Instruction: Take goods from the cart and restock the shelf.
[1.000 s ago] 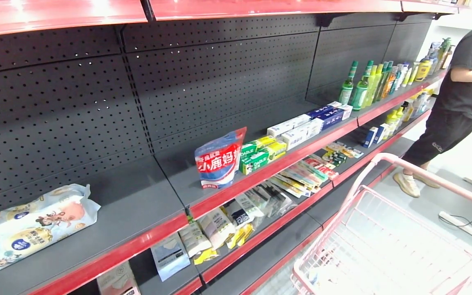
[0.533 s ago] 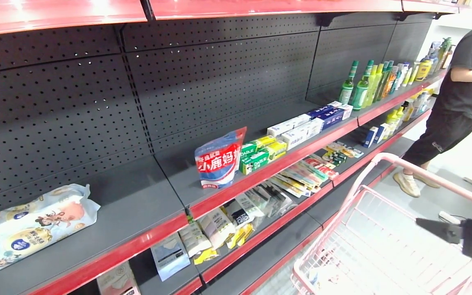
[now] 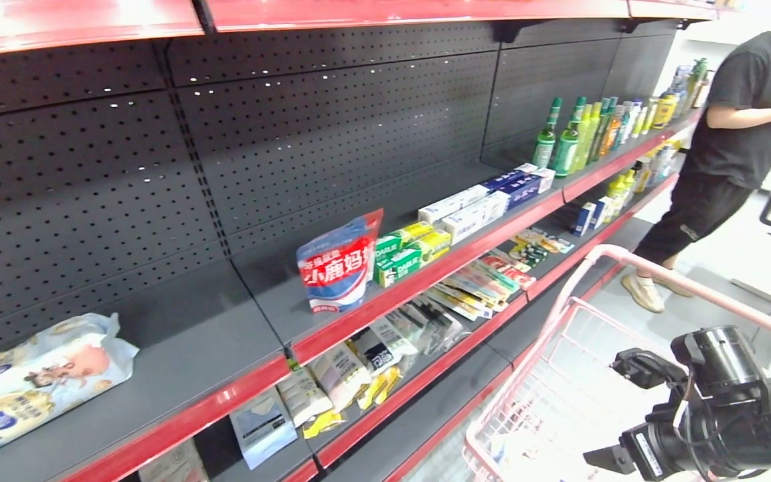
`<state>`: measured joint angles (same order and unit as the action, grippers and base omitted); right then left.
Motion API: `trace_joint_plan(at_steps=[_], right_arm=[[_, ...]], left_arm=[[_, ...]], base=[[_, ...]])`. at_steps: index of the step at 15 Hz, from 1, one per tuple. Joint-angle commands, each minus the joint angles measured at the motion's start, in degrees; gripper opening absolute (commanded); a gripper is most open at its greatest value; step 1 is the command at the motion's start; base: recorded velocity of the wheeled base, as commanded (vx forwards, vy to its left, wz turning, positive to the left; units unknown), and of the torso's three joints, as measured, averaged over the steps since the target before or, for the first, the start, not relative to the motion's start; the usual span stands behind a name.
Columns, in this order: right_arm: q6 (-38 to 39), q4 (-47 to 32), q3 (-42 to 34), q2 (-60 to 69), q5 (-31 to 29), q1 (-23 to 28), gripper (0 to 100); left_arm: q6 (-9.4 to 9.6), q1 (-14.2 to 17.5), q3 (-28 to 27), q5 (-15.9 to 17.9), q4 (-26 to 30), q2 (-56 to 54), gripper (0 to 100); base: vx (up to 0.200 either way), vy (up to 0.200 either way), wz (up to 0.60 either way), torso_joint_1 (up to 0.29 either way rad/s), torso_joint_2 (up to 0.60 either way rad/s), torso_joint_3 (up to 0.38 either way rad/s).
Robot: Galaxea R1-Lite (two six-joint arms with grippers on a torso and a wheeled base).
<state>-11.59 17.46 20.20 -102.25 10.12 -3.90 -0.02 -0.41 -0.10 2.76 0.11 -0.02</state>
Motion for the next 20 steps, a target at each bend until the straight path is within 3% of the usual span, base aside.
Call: trace_joint_plan(at_steps=[1, 7, 10, 20], right_arm=[[-1.77, -0.05, -0.51, -3.57, 0.34, -0.14, 100], [-9.59, 0.21, -0.25, -8.05, 3.07, -0.41, 100], [-13.02, 5.83, -0.34, -13.67, 3.15, 0.03, 100], [-24.88, 8.3, 0.45, -21.06, 3.77, 6.8, 100]], left_arm=[[-0.06, 0.06, 0.01, 0.06, -0.02, 0.02, 100], [-0.06, 0.06, 0.01, 0.06, -0.02, 0.02, 100], [-0.06, 0.06, 0.01, -0.03, -0.02, 0.02, 100], [-0.06, 0.06, 0.1, 0.06, -0.02, 0.02, 100]], base=[[0.0, 0.0, 0.0, 0.0, 0.0, 0.0], [0.0, 0.0, 0.0, -0.024, 0.05, 0.035], [0.0, 0.0, 0.0, -0.089, 0.2, 0.118], [0.0, 0.0, 0.0, -0.125, 0.29, 0.16]])
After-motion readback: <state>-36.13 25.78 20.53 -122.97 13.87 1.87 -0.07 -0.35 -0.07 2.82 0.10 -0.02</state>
